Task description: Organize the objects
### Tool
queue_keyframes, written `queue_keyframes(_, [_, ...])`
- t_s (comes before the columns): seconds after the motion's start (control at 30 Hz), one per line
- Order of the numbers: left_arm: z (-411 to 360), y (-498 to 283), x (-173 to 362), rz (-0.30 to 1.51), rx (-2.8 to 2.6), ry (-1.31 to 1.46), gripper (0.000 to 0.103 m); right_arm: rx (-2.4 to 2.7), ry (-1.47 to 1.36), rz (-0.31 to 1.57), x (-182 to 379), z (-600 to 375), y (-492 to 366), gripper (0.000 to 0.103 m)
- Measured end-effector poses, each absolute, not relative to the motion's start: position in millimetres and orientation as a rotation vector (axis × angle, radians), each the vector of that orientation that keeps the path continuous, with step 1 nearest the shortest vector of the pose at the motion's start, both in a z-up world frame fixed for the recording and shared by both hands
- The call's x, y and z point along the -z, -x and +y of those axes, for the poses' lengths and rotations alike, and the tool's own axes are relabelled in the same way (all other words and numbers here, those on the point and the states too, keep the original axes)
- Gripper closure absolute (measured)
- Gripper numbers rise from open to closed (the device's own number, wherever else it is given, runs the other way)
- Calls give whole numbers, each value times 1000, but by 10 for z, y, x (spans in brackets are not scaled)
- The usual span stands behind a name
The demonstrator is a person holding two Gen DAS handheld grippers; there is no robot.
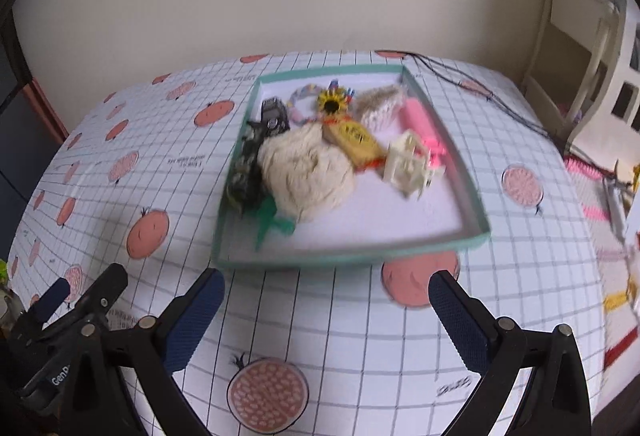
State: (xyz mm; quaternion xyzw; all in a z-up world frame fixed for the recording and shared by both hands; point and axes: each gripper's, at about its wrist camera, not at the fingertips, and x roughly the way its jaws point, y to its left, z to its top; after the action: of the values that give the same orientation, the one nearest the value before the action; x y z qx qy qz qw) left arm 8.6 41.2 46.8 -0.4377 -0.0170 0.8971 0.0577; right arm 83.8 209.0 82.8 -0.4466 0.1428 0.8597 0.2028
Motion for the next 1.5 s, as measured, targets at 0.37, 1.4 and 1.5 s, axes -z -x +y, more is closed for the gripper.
queue_keyframes(0.37, [158,-165,30,-45,-2711,1499,0,-2363,1240,396,-398,1820,-1020,0])
queue_keyframes(1.4, [189,-191,112,-1,-2798,1429,0,-2328,1227,317,-106,1846,-1079,0])
queue_keyframes(1.5, [187,-184,116,-7,-2805,1427,0,-2324,1217,319,-107,1842,-1083,0])
